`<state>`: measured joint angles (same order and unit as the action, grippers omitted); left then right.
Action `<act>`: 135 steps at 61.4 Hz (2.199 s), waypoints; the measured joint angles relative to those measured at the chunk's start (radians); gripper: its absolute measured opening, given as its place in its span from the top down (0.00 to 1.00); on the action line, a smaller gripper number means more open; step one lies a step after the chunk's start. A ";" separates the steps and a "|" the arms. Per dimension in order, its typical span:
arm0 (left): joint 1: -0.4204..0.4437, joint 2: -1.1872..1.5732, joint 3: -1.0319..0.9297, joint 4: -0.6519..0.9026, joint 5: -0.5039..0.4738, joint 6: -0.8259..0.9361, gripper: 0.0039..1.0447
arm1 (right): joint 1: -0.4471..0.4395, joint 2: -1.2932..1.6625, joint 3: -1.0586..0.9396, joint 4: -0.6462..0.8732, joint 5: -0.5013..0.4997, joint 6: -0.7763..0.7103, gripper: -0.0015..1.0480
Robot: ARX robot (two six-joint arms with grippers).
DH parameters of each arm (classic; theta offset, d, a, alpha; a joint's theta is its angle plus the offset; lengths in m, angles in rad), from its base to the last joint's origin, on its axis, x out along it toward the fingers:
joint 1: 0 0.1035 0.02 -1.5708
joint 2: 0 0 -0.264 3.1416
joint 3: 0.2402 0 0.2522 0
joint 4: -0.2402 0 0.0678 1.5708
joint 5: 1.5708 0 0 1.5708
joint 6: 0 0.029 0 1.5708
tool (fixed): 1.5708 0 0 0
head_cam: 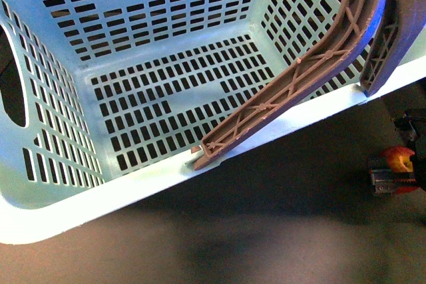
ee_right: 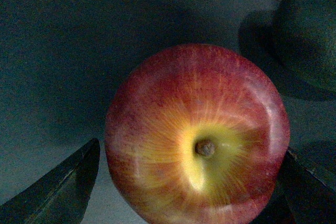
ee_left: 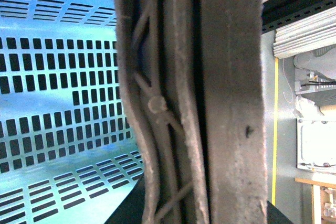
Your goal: Pick apple with right arm and hold basket with left
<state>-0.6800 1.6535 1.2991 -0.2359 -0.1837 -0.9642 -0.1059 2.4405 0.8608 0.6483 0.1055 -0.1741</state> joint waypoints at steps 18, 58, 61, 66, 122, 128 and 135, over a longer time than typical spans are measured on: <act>0.000 0.000 0.000 0.000 0.000 0.000 0.86 | 0.000 0.032 0.043 -0.027 0.007 0.014 0.08; 0.000 0.000 0.000 0.000 0.000 0.000 0.86 | -0.126 -0.268 -0.175 0.032 -0.191 -0.037 0.25; 0.000 0.000 0.000 0.000 0.000 0.000 0.86 | -0.148 -0.340 -0.206 0.029 -0.218 -0.045 0.25; 0.000 0.000 0.000 0.000 0.000 0.000 0.86 | -0.181 -0.456 -0.246 0.005 -0.258 -0.052 0.25; 0.000 0.000 0.000 0.000 0.000 0.000 0.86 | 0.392 -1.117 -0.120 -0.274 -0.180 0.159 0.25; 0.000 0.000 0.000 0.000 0.000 0.000 0.86 | 0.460 -1.067 -0.120 -0.261 -0.145 0.160 0.25; 0.000 0.000 0.000 0.000 -0.001 0.004 0.86 | 0.495 -1.029 -0.120 -0.254 -0.116 0.162 0.25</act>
<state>-0.6800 1.6535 1.2987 -0.2363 -0.1844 -0.9604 0.3889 1.4113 0.7410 0.3946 -0.0105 -0.0120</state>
